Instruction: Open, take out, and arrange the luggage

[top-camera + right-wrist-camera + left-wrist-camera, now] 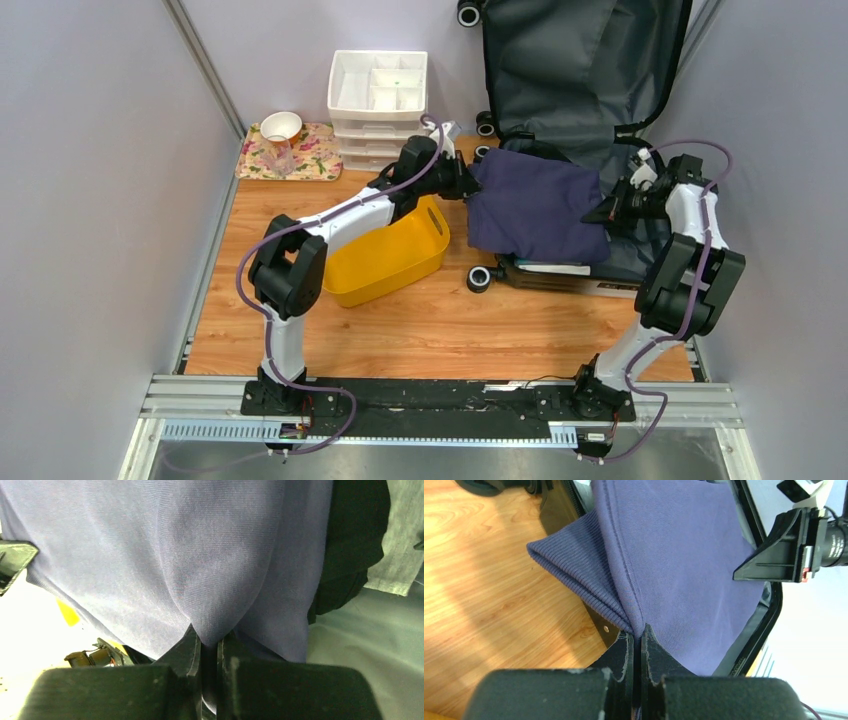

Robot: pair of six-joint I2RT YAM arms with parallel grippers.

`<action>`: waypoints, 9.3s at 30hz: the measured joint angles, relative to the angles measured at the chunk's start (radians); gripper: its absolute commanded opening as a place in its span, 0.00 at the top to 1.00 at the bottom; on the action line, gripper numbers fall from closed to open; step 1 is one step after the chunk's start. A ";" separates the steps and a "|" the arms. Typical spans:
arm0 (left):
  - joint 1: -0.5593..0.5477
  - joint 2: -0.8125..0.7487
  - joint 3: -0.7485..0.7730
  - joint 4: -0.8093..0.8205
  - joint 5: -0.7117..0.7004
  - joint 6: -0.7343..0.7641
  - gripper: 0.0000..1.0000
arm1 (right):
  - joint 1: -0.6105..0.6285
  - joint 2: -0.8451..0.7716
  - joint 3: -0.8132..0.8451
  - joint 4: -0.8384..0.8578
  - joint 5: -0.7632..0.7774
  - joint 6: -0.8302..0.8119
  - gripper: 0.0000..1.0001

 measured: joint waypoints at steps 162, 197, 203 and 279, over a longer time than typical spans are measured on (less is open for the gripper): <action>0.413 -0.503 -0.252 -0.525 0.304 0.647 0.17 | 0.379 -0.055 0.077 0.063 0.461 -0.155 0.37; 0.359 -0.519 -0.259 -0.527 0.287 0.621 0.19 | 0.645 -0.133 -0.215 0.289 0.954 0.075 1.00; 0.228 -0.459 -0.127 -0.473 0.286 0.570 0.18 | 0.546 -0.266 -0.103 0.162 0.741 -0.023 1.00; -0.196 0.260 0.171 0.358 0.026 -0.516 0.67 | 0.391 -0.226 -0.059 -0.121 0.115 -0.244 0.95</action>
